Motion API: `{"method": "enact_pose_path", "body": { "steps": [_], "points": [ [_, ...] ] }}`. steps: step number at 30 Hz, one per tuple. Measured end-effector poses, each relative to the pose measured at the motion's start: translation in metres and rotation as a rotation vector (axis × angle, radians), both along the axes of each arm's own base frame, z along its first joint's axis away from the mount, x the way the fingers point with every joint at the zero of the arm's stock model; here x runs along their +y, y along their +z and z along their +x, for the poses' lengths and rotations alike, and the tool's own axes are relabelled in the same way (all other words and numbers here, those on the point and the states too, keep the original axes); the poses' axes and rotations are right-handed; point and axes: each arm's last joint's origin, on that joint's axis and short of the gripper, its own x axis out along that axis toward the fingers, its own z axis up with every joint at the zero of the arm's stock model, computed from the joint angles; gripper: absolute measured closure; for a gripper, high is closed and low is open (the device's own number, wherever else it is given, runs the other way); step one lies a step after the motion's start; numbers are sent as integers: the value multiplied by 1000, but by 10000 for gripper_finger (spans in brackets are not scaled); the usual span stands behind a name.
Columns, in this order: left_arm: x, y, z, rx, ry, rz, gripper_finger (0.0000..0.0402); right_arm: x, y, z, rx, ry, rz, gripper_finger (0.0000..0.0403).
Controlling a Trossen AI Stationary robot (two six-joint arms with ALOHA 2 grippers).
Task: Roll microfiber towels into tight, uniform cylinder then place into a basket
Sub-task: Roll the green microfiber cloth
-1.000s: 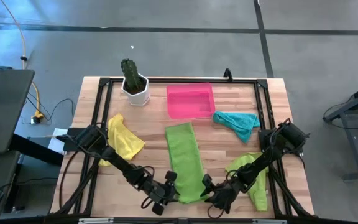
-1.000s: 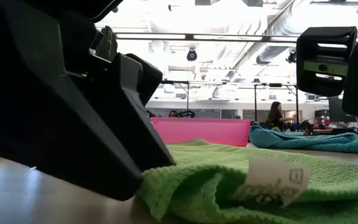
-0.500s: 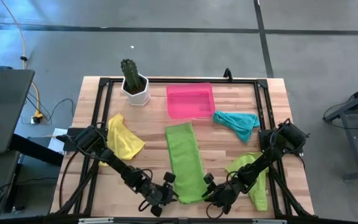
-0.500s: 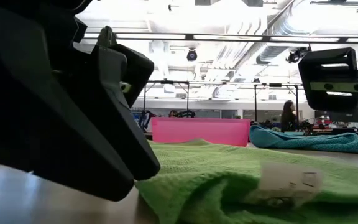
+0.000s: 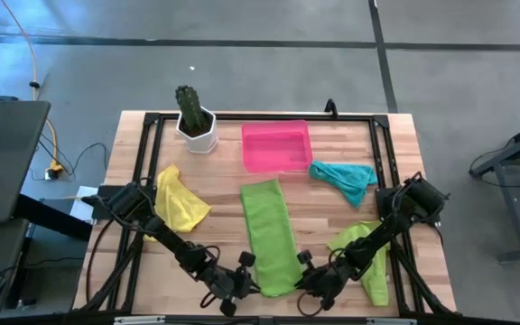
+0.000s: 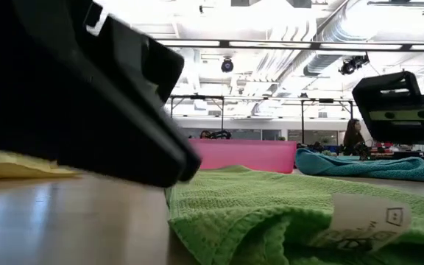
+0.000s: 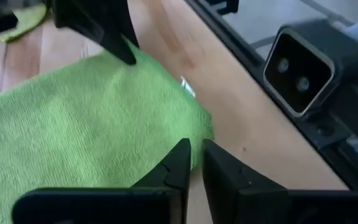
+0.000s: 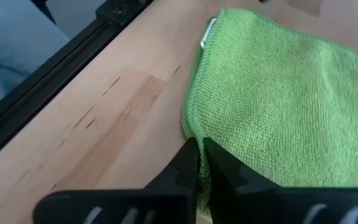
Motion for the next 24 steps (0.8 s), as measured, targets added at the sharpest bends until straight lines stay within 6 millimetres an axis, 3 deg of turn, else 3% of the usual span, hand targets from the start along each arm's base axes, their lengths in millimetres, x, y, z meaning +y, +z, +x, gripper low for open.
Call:
{"method": "enact_pose_path", "body": {
  "steps": [6,11,15,24],
  "points": [
    [-1,1,0,-11,-1,1,337,-3,3,1,22,-49,42,401],
    [-2,1,-1,-12,-6,-4,328,-16,17,3,67,-134,81,402],
    [-3,3,0,-26,6,-37,328,-29,32,11,141,-254,286,402],
    [-8,8,0,-72,-8,-70,328,-49,35,26,247,-539,567,403]
  ]
}}
